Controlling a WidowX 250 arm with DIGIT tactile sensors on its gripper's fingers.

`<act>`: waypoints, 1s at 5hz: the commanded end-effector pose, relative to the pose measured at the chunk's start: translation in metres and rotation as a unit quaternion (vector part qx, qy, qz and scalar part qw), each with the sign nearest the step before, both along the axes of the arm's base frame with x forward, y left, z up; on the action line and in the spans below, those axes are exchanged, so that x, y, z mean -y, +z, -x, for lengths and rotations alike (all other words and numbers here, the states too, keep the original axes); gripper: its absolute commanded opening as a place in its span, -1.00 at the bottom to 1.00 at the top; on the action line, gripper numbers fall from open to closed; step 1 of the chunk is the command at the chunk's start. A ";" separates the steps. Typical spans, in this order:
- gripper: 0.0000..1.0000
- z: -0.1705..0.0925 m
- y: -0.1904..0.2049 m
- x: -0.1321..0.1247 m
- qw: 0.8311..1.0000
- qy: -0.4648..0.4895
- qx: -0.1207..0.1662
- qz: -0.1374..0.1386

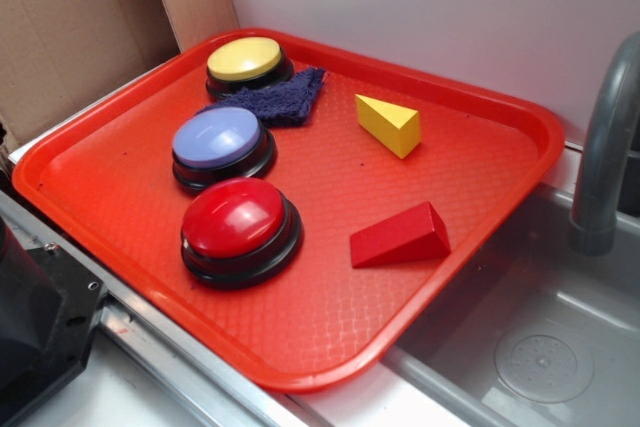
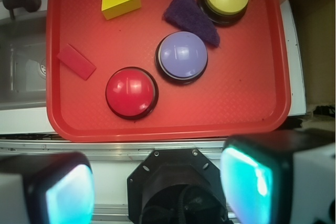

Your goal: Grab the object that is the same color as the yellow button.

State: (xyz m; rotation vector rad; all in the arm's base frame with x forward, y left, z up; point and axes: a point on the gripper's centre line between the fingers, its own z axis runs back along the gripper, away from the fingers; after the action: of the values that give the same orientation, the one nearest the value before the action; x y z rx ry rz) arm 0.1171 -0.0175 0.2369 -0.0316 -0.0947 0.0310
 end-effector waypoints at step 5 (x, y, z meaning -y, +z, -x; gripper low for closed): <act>1.00 -0.098 -0.035 0.010 0.938 0.332 0.072 0.068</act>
State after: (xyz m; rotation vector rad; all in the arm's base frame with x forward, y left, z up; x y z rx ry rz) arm 0.2126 -0.0314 0.1914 -0.1206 -0.2128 0.7238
